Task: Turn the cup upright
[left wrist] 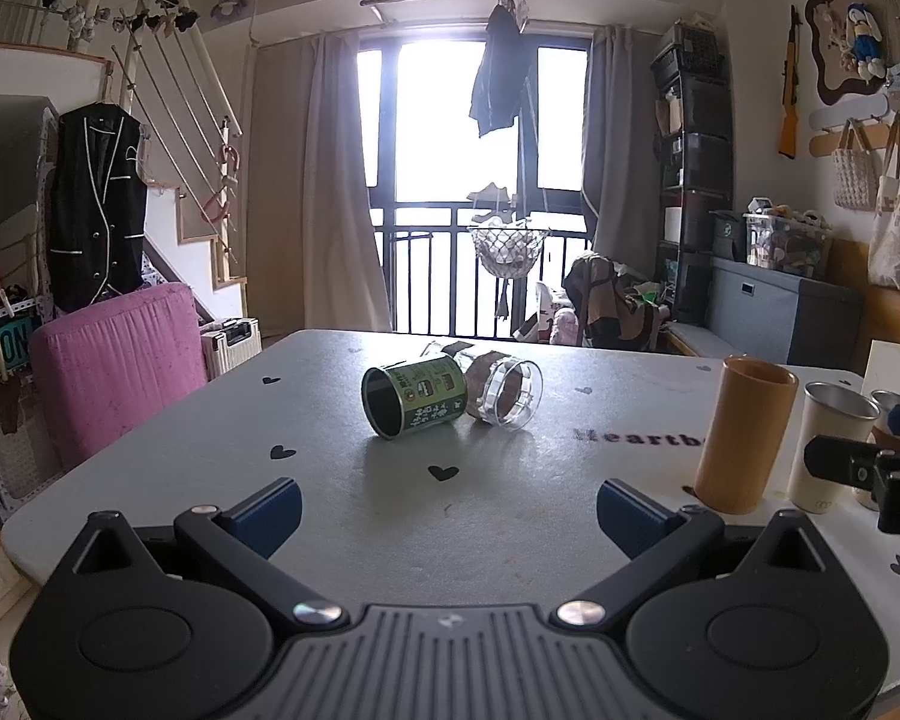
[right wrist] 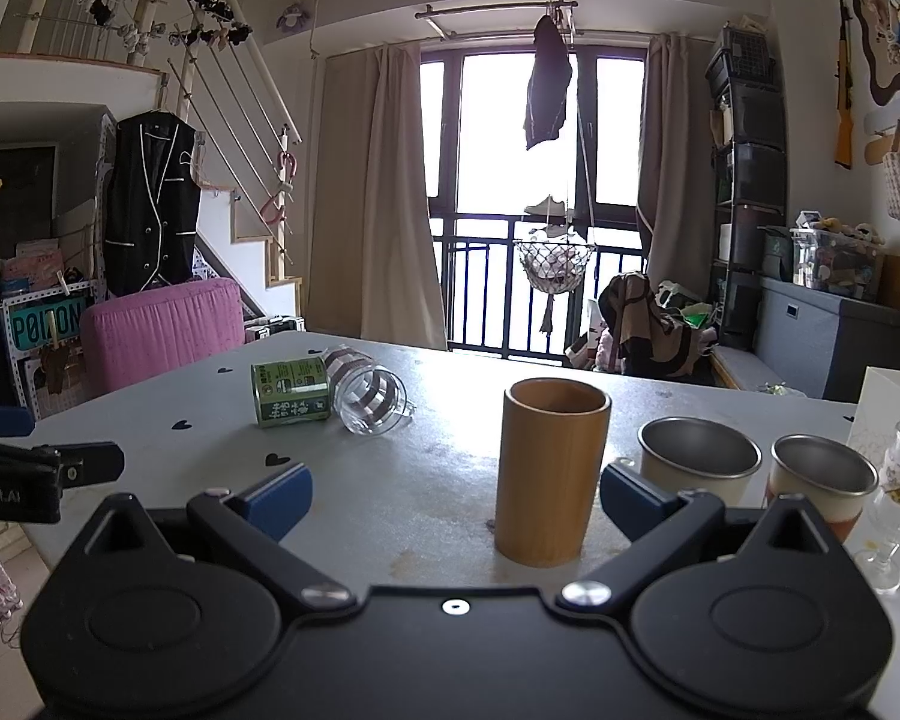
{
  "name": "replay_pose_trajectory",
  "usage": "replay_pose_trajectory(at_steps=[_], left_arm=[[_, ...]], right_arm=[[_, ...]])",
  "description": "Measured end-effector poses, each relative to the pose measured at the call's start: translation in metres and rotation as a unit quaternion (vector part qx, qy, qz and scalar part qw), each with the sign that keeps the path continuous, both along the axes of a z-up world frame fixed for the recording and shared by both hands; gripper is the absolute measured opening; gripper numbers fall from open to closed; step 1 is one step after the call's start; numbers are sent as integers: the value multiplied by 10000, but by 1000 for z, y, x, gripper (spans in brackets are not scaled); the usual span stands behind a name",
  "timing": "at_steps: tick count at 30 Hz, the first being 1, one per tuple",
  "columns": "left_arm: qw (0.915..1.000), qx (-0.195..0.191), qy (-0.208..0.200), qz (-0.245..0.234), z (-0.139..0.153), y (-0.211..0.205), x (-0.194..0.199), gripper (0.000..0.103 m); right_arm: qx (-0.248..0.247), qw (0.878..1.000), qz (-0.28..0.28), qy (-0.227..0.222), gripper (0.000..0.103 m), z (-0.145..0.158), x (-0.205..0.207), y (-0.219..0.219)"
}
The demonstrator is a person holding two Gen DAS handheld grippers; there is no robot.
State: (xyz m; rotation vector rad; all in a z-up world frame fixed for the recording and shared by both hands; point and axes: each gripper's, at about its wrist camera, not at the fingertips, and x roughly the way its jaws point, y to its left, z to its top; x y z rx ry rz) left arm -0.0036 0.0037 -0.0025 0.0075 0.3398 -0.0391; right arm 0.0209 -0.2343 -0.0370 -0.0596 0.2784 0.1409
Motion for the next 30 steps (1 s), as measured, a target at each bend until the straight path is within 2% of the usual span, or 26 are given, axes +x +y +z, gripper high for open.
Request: replay_pose_trajectory(at_steps=[3, 8, 12, 15, 19, 23, 26, 30], left_arm=[[9999, 67, -36, -122, -4, -4, 5, 103], [9981, 112, -122, -590, 0, 4, 23, 103], [9956, 470, 35, -805, -3, 12, 54, 103], [9906, 678, 258, -1157, -8, 22, 84, 103], [9847, 998, 387, -1372, -11, 33, 124, 103], [9723, 1469, 611, -1713, -9, 35, 170, 103], [9584, 2000, 741, -1898, -6, 29, 204, 103], [9428, 2432, 1025, -2038, 0, 15, 246, 103]], right_arm=[[-10, 10000, 11, 4, 103, 2, -1, -1], [-15, 10000, 31, -44, 103, 4, -2, -2], [-11, 10000, -35, -42, 103, 1, 0, -6], [-6, 9999, -107, -8, 103, -1, 2, -10], [-20, 9997, -223, 38, 103, -4, 4, -16], [-60, 9995, -294, 79, 103, -7, 8, -19], [-95, 9994, -318, 106, 103, -10, 10, -18], [-100, 9991, -379, 142, 103, -13, 11, -19]])
